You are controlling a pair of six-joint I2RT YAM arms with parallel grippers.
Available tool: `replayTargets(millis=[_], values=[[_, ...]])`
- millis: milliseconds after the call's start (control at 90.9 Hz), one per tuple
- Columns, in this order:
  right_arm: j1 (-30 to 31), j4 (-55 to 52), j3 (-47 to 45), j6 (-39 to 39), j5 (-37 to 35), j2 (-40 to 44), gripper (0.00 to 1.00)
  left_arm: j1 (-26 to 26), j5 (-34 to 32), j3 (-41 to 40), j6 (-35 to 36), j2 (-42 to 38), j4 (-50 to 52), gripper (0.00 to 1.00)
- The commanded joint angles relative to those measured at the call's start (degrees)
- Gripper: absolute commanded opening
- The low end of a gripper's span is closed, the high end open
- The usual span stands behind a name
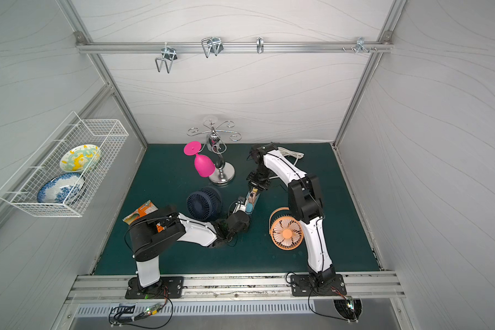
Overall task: Unplug the desk fan from the power strip
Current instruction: Remove the plug from the socket.
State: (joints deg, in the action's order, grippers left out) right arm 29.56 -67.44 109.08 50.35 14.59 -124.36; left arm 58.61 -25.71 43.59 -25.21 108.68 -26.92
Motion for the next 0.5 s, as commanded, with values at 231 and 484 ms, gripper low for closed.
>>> replayTargets(millis=[231,484], values=[[-1.74,13.94,-14.36,-1.75,-4.69,12.15,0.00,-0.07,5.83,-3.41,-2.70,1.49,10.02,0.03],[4.02,-9.96,16.50,-2.99,-14.19,-4.35,0.00,0.49,6.07,-1.24,-1.70,2.65,12.18,0.03]])
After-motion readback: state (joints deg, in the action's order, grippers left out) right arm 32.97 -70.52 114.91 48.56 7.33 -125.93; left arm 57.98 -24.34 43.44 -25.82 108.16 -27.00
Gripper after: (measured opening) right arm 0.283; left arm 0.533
